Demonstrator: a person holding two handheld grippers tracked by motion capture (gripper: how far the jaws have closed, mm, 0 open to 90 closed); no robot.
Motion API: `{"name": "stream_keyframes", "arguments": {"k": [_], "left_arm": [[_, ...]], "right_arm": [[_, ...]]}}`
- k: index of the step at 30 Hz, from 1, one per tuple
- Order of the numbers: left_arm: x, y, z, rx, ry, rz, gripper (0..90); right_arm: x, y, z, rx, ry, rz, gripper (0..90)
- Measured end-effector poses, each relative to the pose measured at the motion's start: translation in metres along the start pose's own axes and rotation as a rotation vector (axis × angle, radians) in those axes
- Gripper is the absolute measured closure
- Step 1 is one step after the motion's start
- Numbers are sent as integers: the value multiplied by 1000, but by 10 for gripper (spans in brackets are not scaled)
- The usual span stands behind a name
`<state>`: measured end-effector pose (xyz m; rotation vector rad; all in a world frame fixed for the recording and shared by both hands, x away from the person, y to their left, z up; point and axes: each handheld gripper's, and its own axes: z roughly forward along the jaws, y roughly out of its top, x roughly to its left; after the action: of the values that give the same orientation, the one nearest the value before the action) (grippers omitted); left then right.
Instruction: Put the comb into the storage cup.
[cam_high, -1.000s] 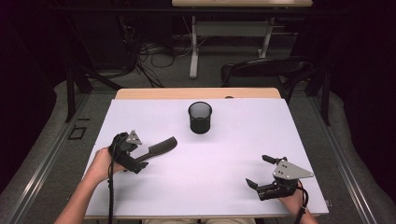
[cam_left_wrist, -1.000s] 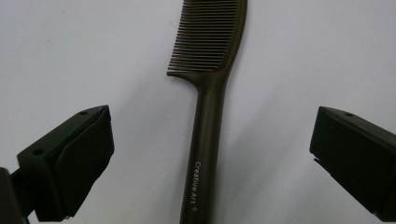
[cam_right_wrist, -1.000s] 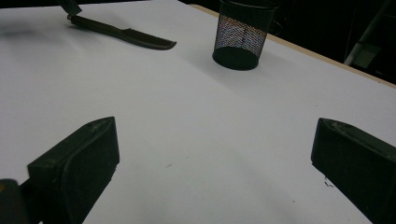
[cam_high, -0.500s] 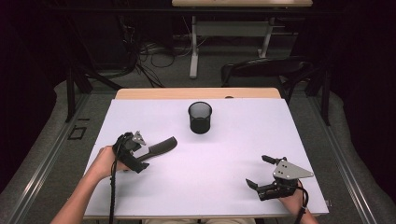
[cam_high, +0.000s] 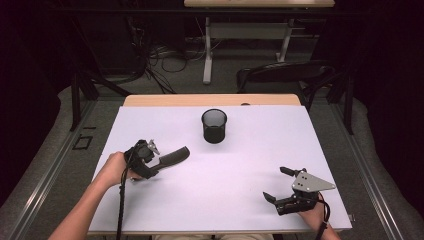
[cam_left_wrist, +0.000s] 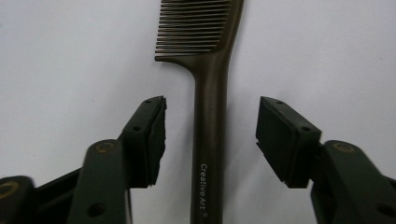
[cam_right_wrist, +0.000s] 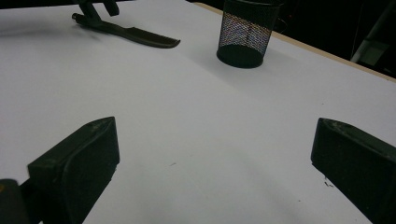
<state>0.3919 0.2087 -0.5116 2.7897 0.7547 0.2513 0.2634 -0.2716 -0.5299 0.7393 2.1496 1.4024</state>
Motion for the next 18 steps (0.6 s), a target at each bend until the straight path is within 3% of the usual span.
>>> {"name": "stream_keyframes", "arguments": {"k": [4,9,18], "left_arm": [[2,6,3,38,-5,7,524],[4,12,9,77,-29,16,564],[6,18,17,101,-58,26,658]], "right_arm": [[0,0,0,2,1,0,6],[0,0,0,3,2,0,6],[0,0,0,6,4,-1,6]]}}
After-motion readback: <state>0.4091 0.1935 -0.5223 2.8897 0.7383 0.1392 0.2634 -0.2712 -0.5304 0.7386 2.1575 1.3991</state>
